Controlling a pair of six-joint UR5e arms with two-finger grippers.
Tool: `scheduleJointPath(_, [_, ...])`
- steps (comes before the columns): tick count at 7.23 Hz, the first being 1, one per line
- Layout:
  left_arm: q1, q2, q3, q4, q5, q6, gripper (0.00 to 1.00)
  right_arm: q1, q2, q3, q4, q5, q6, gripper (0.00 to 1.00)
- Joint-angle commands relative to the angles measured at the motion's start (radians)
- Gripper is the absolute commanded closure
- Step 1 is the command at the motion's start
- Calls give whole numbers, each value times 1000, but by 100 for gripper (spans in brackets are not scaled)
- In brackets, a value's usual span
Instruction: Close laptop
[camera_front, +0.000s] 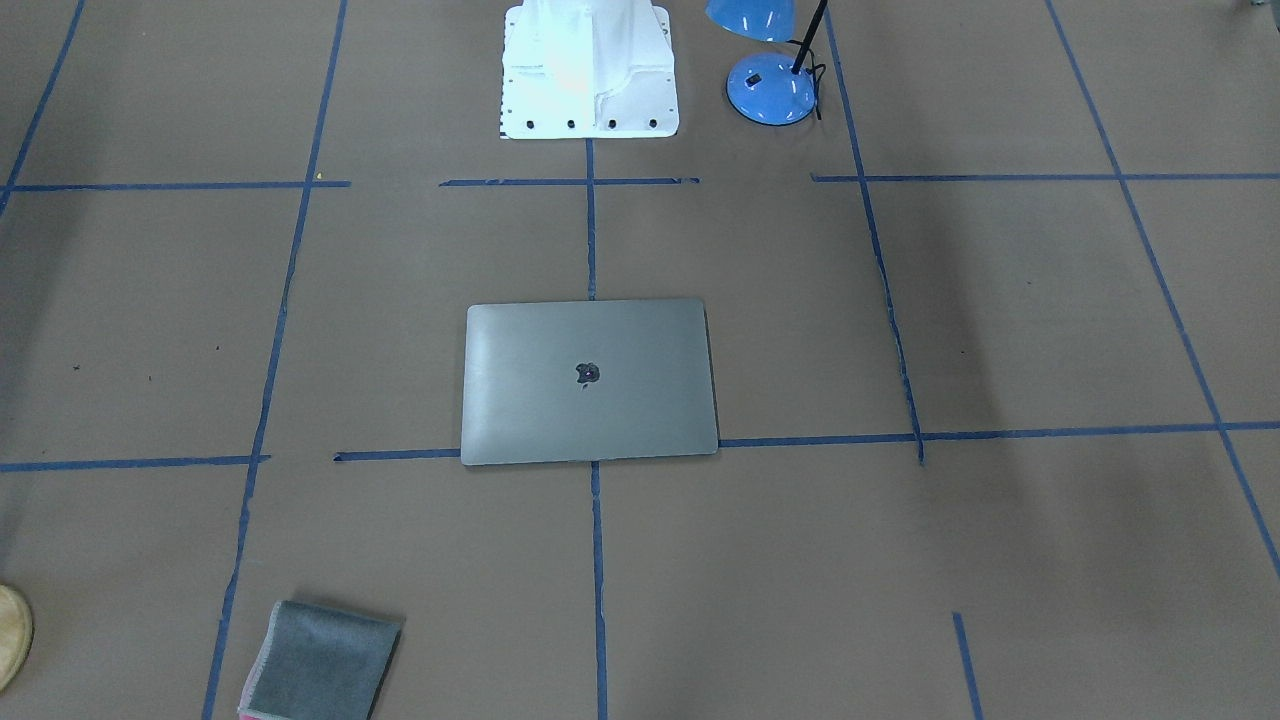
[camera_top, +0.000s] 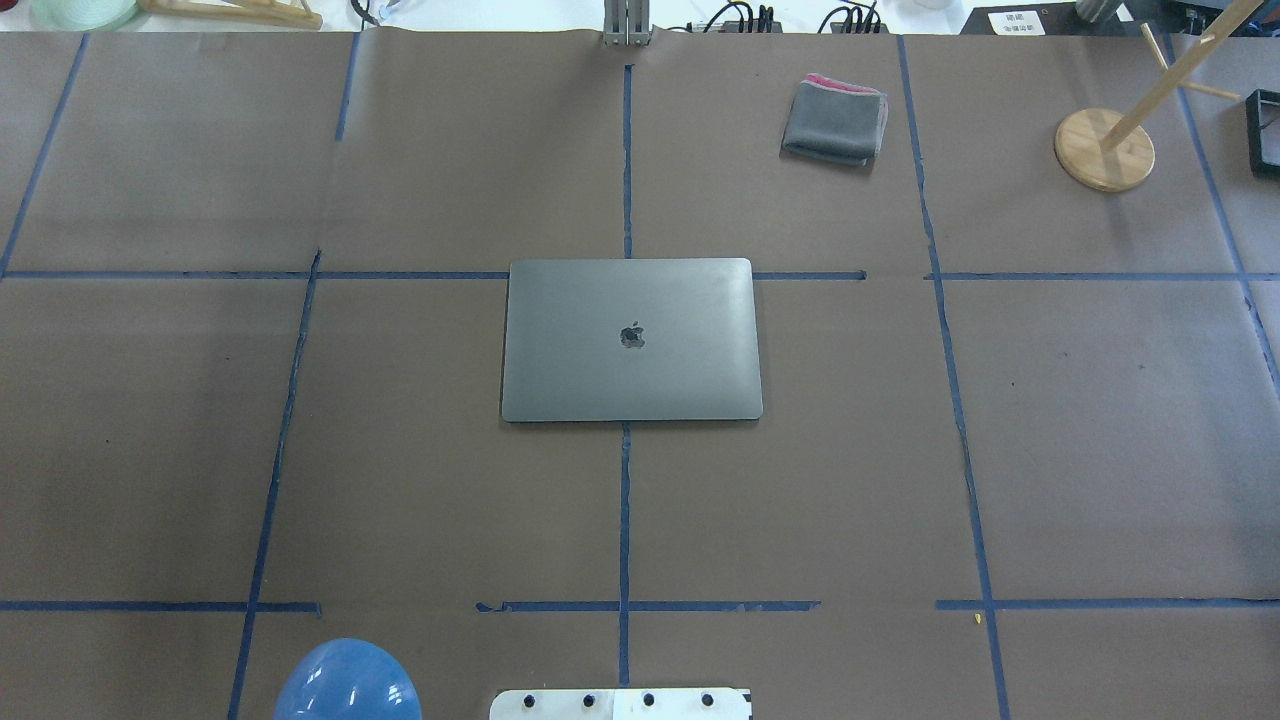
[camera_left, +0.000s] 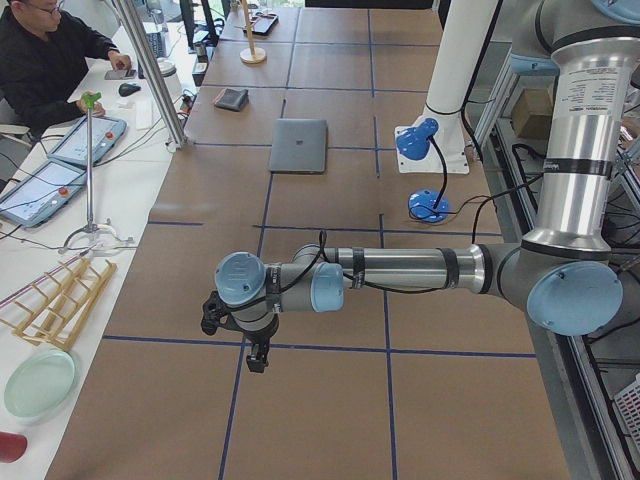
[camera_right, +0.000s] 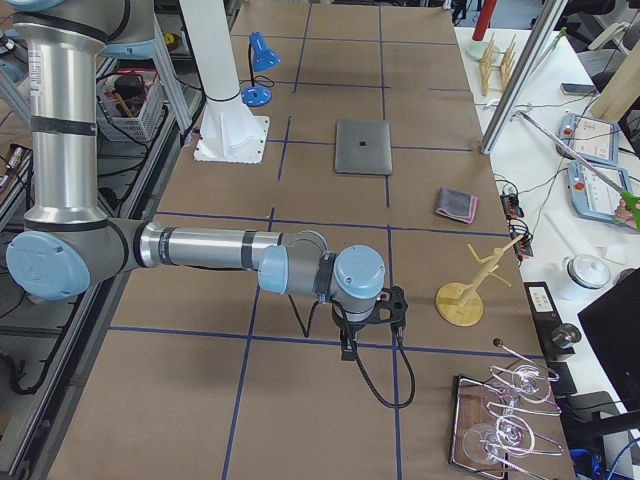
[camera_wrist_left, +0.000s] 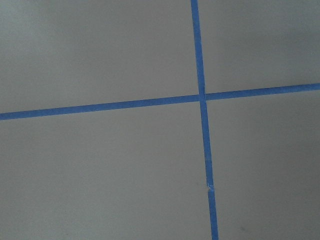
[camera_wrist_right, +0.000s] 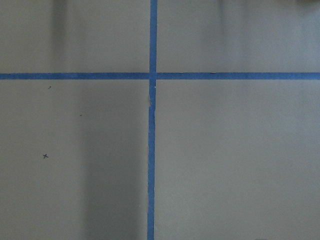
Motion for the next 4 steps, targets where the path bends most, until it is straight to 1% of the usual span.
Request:
scheduleJointPath(1, [1,-5,3,0,1,0,0,8,0,1,0,2,0,0])
scheduleJointPath(4, [1,-6,5,0,0,0,0,8,-3,-3,3,2,-2,0])
